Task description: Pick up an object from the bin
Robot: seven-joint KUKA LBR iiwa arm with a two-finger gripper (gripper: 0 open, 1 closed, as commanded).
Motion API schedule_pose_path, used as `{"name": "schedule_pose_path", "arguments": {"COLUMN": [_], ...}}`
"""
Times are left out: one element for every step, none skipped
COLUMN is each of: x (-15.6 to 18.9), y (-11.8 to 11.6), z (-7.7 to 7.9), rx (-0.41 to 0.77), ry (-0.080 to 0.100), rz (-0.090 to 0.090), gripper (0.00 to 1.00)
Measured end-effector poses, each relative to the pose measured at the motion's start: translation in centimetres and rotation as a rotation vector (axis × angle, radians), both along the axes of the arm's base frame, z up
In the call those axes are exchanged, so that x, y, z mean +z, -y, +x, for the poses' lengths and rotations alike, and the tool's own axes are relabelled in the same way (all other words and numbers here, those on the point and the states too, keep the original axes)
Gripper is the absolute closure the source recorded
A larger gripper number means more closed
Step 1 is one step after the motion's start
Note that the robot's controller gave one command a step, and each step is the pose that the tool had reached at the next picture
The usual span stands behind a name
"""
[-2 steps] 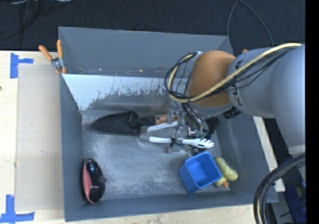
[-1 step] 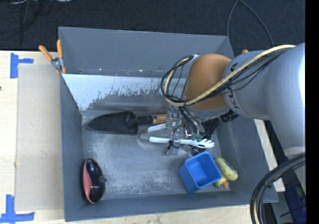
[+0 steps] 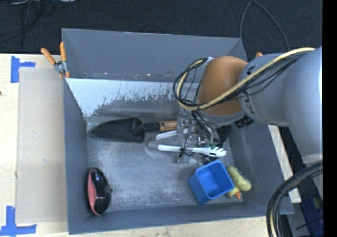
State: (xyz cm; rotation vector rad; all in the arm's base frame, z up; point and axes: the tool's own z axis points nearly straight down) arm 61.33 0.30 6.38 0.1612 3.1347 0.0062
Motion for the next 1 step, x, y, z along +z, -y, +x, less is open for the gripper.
{"name": "schedule_pose_path", "arguments": {"x": [0.09], "y": [-0.61], "z": [-0.16], "rx": [-0.007], "ry": [-0.002], "rz": [-0.005], "gripper": [0.00]}}
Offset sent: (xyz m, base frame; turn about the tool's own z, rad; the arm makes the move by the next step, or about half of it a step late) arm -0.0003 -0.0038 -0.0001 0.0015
